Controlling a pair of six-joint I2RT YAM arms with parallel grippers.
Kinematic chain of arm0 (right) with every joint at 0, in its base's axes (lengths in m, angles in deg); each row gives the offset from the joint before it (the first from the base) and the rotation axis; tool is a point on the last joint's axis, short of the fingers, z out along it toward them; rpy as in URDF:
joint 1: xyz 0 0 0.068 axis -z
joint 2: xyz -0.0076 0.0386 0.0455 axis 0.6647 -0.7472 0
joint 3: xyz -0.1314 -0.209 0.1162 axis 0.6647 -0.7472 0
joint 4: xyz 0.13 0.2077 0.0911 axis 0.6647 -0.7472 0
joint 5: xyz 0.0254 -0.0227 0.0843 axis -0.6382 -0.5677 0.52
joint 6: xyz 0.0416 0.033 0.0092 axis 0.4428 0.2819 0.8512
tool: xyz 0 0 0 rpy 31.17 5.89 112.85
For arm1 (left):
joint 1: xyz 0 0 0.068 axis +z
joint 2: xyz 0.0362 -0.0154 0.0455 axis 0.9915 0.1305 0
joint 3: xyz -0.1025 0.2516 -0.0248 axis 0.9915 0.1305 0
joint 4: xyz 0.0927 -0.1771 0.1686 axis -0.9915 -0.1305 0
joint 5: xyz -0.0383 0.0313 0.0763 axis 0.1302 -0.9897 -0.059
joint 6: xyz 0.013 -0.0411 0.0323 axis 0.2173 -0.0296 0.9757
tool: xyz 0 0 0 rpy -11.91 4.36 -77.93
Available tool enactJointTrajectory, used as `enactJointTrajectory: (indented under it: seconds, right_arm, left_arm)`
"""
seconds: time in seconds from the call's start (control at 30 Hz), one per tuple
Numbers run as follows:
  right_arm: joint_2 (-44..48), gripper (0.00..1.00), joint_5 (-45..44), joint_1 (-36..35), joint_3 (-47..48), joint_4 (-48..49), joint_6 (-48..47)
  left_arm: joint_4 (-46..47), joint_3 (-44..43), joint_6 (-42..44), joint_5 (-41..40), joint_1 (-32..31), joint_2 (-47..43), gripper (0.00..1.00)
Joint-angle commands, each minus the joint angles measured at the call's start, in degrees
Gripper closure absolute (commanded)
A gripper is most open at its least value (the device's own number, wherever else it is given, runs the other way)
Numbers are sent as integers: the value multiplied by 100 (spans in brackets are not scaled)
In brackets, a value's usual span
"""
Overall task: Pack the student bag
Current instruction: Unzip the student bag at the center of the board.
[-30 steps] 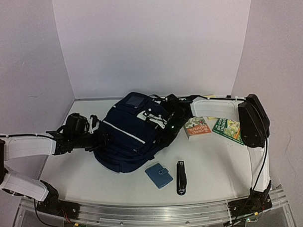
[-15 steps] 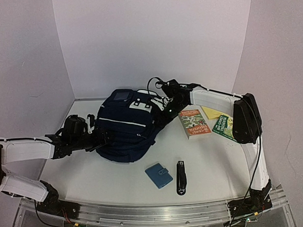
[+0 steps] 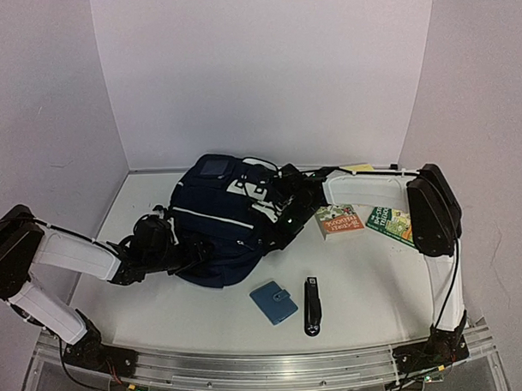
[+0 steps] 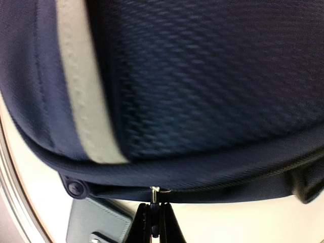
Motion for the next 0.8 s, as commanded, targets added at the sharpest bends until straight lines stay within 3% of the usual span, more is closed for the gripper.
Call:
enactJointTrajectory:
  seconds: [0.0,0.2,0.4,0.57,0.77]
  right_arm:
    - [211,100,610,-158,212,225,303]
    - [147,100,743,-472,438,232,419]
    - [371,100,839,-628,361,227,427]
    - [716,100,1105,-656,44,181,447]
    - [1002,100,608,-598,-235,104,108]
  left_arm:
    - [637,-4,-603,-494,-253,199,28]
    - [712,38,-827,-1030,-366,112,35]
    - [672,88,-1011,-1196,-367,121,49]
    - [687,114,-1077,-1277,-388,96,53]
    - [599,120,-1037,-1400,-388,-93,64]
